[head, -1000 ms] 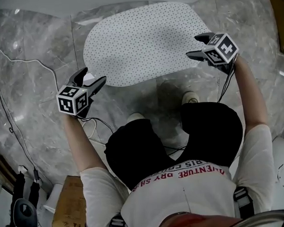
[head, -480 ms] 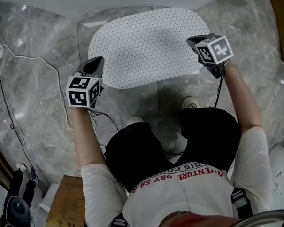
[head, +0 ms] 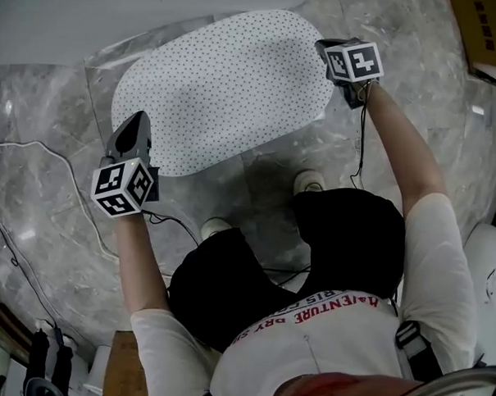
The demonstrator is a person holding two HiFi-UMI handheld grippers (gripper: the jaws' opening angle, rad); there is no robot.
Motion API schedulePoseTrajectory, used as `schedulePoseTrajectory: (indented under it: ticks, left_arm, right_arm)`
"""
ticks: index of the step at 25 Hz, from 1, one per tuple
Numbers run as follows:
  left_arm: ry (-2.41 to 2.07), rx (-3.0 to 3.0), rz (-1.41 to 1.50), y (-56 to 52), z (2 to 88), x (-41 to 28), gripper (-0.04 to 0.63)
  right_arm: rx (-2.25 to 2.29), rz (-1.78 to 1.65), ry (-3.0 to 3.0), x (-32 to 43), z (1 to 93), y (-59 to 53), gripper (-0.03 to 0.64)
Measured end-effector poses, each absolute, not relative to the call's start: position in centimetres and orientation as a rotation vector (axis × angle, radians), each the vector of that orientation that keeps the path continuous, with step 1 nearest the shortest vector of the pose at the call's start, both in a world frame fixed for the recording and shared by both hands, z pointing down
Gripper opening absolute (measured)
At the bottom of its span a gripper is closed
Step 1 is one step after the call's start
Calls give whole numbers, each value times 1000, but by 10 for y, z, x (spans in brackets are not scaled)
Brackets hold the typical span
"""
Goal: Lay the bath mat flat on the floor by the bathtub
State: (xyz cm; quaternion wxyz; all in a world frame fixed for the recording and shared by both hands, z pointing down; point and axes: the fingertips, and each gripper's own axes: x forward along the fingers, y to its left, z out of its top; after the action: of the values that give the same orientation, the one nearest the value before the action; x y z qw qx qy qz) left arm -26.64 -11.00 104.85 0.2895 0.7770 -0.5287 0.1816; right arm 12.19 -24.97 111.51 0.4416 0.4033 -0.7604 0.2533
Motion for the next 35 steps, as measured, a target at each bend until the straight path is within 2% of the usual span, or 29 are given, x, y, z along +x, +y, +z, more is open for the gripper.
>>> schedulePoseTrajectory:
  ticks: [9, 14, 19, 24, 35]
  left_arm:
    - [-1417, 2021, 565, -109, 1084, -261, 11]
    - [-1456, 1913, 536, -99, 1058, -257, 11]
    - [-1404, 1857, 550, -66, 947, -236, 11]
    - [-1424, 1869, 515, -63, 786, -234, 9]
    - [-1563, 2038, 397, -87, 456, -225, 11]
  right_arm:
    - [1024, 680, -1822, 148, 1180, -248, 9]
    - [1090, 773, -1789, 155, 1135, -222, 9]
    - [1064, 852, -1818, 137, 1002, -176, 9]
    - [1133, 861, -1881, 113, 831, -155, 9]
    - [1126, 666, -2216, 32, 490, -145, 8]
